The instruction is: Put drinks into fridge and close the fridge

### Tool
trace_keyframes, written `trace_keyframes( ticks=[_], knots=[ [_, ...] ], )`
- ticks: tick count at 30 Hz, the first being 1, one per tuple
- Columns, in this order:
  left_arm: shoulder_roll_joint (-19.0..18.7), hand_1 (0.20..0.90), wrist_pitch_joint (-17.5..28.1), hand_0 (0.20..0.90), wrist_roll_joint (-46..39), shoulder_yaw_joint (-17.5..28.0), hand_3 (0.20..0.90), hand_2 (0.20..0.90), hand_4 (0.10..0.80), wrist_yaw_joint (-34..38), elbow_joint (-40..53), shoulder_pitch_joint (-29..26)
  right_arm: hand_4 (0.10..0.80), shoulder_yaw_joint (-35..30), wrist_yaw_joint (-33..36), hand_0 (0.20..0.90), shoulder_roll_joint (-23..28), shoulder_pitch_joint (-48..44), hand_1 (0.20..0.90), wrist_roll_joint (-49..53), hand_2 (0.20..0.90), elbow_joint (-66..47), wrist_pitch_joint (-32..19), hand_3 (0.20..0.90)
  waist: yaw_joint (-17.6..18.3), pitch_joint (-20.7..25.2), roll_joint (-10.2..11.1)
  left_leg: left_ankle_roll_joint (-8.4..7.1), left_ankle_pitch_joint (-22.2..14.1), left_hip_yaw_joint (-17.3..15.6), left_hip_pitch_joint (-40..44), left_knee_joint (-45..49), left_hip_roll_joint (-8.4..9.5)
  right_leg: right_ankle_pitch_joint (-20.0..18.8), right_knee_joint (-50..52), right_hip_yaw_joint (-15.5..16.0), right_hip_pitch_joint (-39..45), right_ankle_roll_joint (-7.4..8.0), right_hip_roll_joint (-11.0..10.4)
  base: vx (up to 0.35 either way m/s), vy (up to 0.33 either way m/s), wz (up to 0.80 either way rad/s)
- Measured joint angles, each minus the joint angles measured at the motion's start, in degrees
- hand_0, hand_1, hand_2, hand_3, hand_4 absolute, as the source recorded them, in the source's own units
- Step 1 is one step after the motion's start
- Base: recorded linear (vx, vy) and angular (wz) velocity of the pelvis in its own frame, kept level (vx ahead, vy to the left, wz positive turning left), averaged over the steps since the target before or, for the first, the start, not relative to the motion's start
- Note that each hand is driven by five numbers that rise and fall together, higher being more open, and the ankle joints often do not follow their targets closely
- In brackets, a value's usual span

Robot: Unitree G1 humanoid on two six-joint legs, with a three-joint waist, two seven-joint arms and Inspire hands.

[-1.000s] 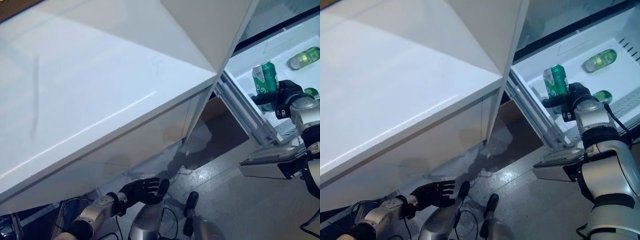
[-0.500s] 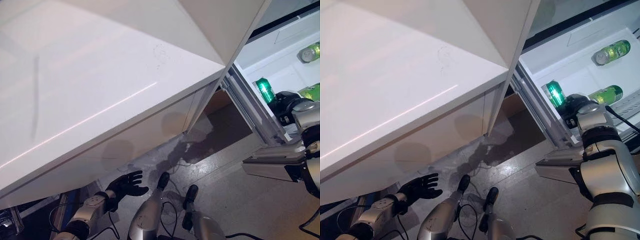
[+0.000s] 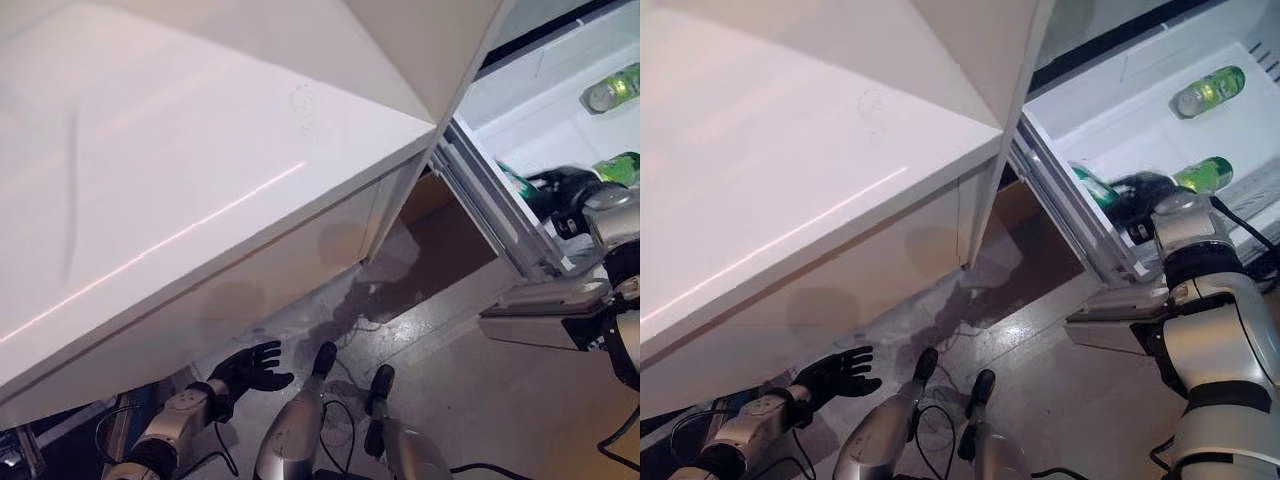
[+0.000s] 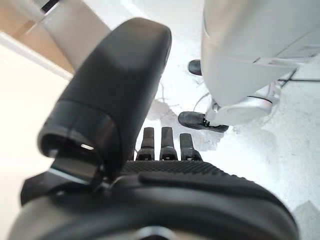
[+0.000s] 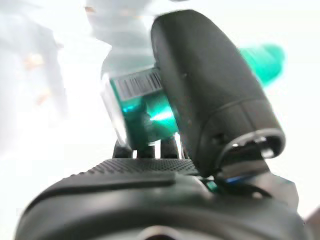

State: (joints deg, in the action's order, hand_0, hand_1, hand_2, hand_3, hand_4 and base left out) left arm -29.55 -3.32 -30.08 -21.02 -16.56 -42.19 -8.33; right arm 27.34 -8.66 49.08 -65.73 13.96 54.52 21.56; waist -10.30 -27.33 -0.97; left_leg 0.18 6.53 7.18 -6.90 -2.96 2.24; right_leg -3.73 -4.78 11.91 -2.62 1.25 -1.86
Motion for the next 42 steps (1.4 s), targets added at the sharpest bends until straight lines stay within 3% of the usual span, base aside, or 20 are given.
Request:
trace_keyframes(
  ticks=[6, 12, 18, 23, 27, 30, 35, 36, 41, 42],
  knots=[
    [2.7, 0.900, 0.0, 0.900, 3.3, 4.2, 0.900, 0.900, 0.800, 0.8, -3.3, 1.2, 0.800, -9.6, 6.1, 0.900, 2.8, 4.5, 0.900, 9.2, 0.900, -15.4, -5.5, 0.900, 1.5, -0.3, 0.9, 0.09, 0.0, -2.3, 4.1, -1.4, -0.26, -0.2, 0.0, -2.4, 2.6, 0.15, 0.1, 0.046, 0.024, -0.20],
    [5.3, 0.900, -0.1, 0.900, 6.8, 7.9, 0.900, 0.900, 0.800, 2.1, -12.1, 2.5, 0.800, -26.4, 17.2, 0.900, 3.3, 15.1, 0.900, 17.6, 0.900, -28.2, -13.0, 0.900, 4.8, 1.6, 3.9, 0.89, -0.7, -4.9, 7.2, -1.7, -0.31, -0.2, 0.0, -5.3, 4.5, 0.31, 0.1, 0.101, 0.035, -0.24],
    [8.4, 0.900, -0.7, 0.900, 8.3, 8.7, 0.900, 0.900, 0.800, 2.5, -16.7, 4.7, 0.800, -38.0, 28.2, 0.900, -3.3, 27.3, 0.900, 26.1, 0.900, -29.7, -19.5, 0.900, 7.7, 7.6, 4.3, 1.63, -2.3, -8.1, 10.5, -1.8, -0.14, 0.2, 0.0, -8.1, 6.6, 1.00, -0.2, 0.122, 0.008, -0.27],
    [10.9, 0.900, -2.5, 0.900, 9.3, 8.6, 0.900, 0.900, 0.800, 2.6, -17.5, 5.7, 0.800, -38.5, 31.6, 0.900, -9.2, 38.0, 0.900, 27.8, 0.900, -29.6, -19.9, 0.900, 11.2, 11.6, 3.1, 1.84, -3.5, -9.1, 13.9, -1.7, -0.17, 0.8, 0.0, -9.5, 9.5, 1.20, -0.2, 0.170, -0.032, -0.17],
    [11.8, 0.900, -2.8, 0.900, 10.9, 8.1, 0.900, 0.900, 0.800, 2.4, -17.6, 6.2, 0.800, -37.2, 31.3, 0.900, -14.4, 44.5, 0.900, 27.7, 0.900, -28.2, -19.7, 0.900, 11.2, 12.0, 2.7, 1.69, -5.7, -9.0, 13.8, 2.6, -0.23, 2.3, 2.7, -9.3, 10.2, 0.91, -0.3, 0.136, -0.039, 0.03],
    [12.0, 0.900, -2.9, 0.900, 11.3, 7.5, 0.900, 0.900, 0.800, 2.3, -17.5, 6.7, 0.800, -34.3, 30.9, 0.900, -15.3, 46.2, 0.900, 27.6, 0.900, -27.6, -19.5, 0.900, 10.5, 11.4, 2.2, 1.77, -7.3, -8.3, 13.2, 6.5, -0.12, 4.4, 6.7, -8.8, 9.9, 0.88, -0.6, -0.056, -0.016, 0.12],
    [11.0, 0.900, -2.1, 0.900, 10.5, 5.4, 0.900, 0.900, 0.800, 2.4, -14.8, 3.2, 0.800, -33.3, 29.6, 0.900, -14.9, 40.2, 0.900, 27.5, 0.900, -24.4, -22.8, 0.900, 8.1, 8.2, 2.0, 2.03, -10.0, -7.6, 1.6, 18.8, 1.38, 10.4, 23.4, -7.5, -3.2, 0.83, -2.3, -0.288, 0.028, 0.22],
    [11.0, 0.900, -1.8, 0.900, 10.3, 5.2, 0.900, 0.900, 0.800, 2.6, -13.8, 0.7, 0.800, -33.5, 29.8, 0.900, -14.5, 36.1, 0.900, 27.4, 0.900, -23.2, -24.8, 0.900, 7.2, 5.4, 1.8, 2.01, -10.9, -7.6, -2.4, 23.1, 2.05, 11.9, 28.2, -7.4, -7.3, 0.38, -2.9, -0.170, 0.040, 0.13],
    [11.0, 0.900, -1.2, 0.900, 6.0, 4.9, 0.900, 0.900, 0.800, 3.6, -12.4, -2.5, 0.800, -33.6, 31.3, 0.900, -12.7, 27.6, 0.900, 26.9, 0.900, -20.4, -27.6, 0.900, 5.7, 1.2, 0.3, 2.68, -12.6, -7.5, -11.0, 31.1, 2.46, 13.0, 36.5, -7.4, -15.5, 0.53, -4.0, -0.148, 0.082, 0.05],
    [11.0, 0.900, -1.2, 0.900, 5.3, 5.0, 0.900, 0.900, 0.800, 3.6, -12.1, -2.5, 0.800, -33.5, 31.3, 0.900, -12.7, 26.3, 0.900, 27.3, 0.900, -19.8, -27.8, 0.900, 5.6, 1.0, 0.2, 2.69, -12.6, -7.7, -12.2, 32.1, 2.52, 13.4, 38.2, -7.4, -16.8, -0.05, -4.2, -0.127, 0.114, -0.02]
  ],
)
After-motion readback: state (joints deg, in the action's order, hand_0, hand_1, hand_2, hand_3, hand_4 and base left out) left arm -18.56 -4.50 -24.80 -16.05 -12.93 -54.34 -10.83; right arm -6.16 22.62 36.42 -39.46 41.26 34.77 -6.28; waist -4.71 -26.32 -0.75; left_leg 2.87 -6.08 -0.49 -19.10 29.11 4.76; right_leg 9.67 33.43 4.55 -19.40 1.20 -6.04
